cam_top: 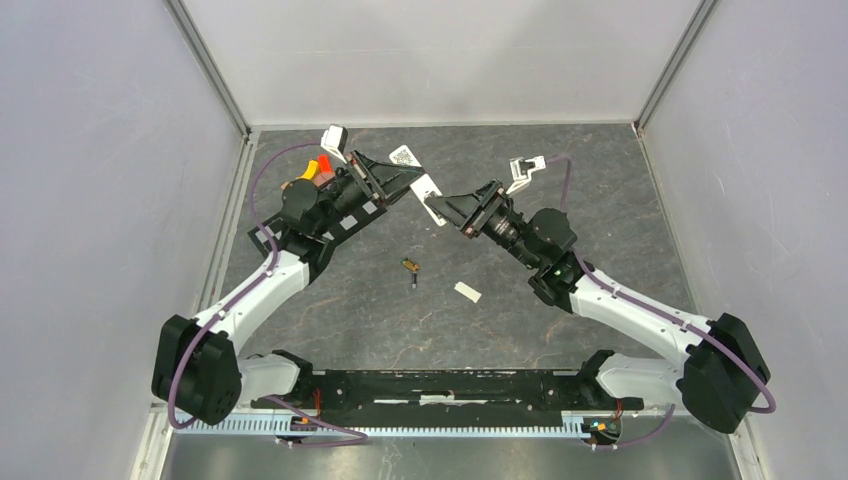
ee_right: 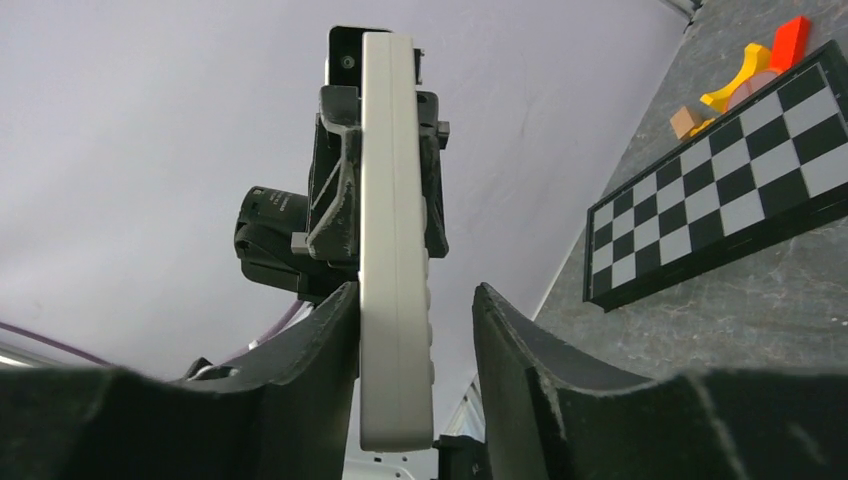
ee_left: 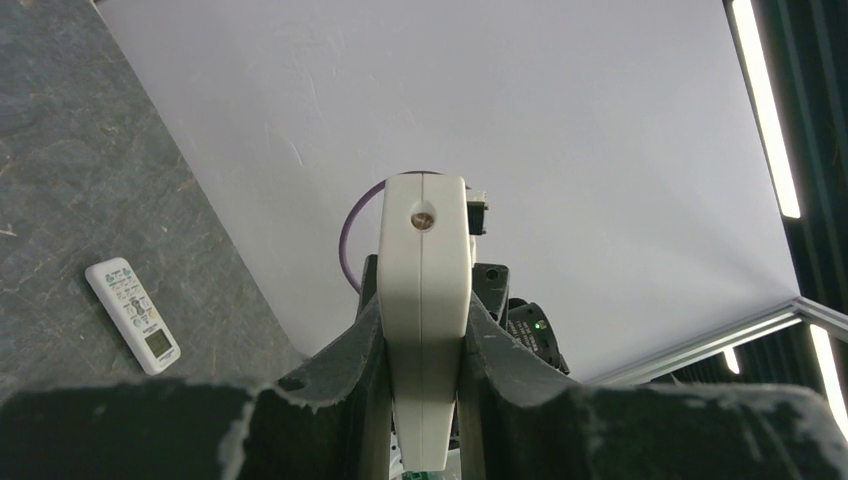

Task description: Load the batteries into the remote control

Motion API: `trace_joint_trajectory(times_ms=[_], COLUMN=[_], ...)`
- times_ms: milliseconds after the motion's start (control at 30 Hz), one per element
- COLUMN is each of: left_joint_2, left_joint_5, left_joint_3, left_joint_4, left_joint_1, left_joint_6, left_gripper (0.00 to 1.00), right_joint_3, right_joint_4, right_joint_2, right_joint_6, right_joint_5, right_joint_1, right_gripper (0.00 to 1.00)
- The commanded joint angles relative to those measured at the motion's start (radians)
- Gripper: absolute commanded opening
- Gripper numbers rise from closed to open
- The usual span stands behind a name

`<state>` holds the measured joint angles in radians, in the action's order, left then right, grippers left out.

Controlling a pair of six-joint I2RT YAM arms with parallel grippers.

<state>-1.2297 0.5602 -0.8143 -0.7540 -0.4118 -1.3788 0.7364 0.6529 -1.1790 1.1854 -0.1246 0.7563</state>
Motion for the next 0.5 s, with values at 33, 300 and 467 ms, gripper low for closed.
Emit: trace_joint_trajectory(times_ms=[33,300,467], left_joint_2=[0.005,0.013,0.018], left_joint_5=[0.001,0.003,0.003], left_joint_3=[-0.044,-0.022,0.007], left_joint_4=[-0.039,-0.034,-0.005], left_joint_1=[-0.001,-0.002,0.0], left_joint_6=[-0.002,0.021,0.061], left_gripper=[0.02,0.02,0.02], right_joint_3=[0.04,-0.011,-0.037], right_joint_4=[-0.092,-0.047,0.038], right_joint_2=[-0.015,-0.036,-0.001], right_joint_6=[-0.041,0.002,-0.037], right_joint_5=[-0.021,-0.042,-0.057], right_joint_1=[-0.006,-0.012,-0.029], right_gripper=[0.39,0.44,0.76])
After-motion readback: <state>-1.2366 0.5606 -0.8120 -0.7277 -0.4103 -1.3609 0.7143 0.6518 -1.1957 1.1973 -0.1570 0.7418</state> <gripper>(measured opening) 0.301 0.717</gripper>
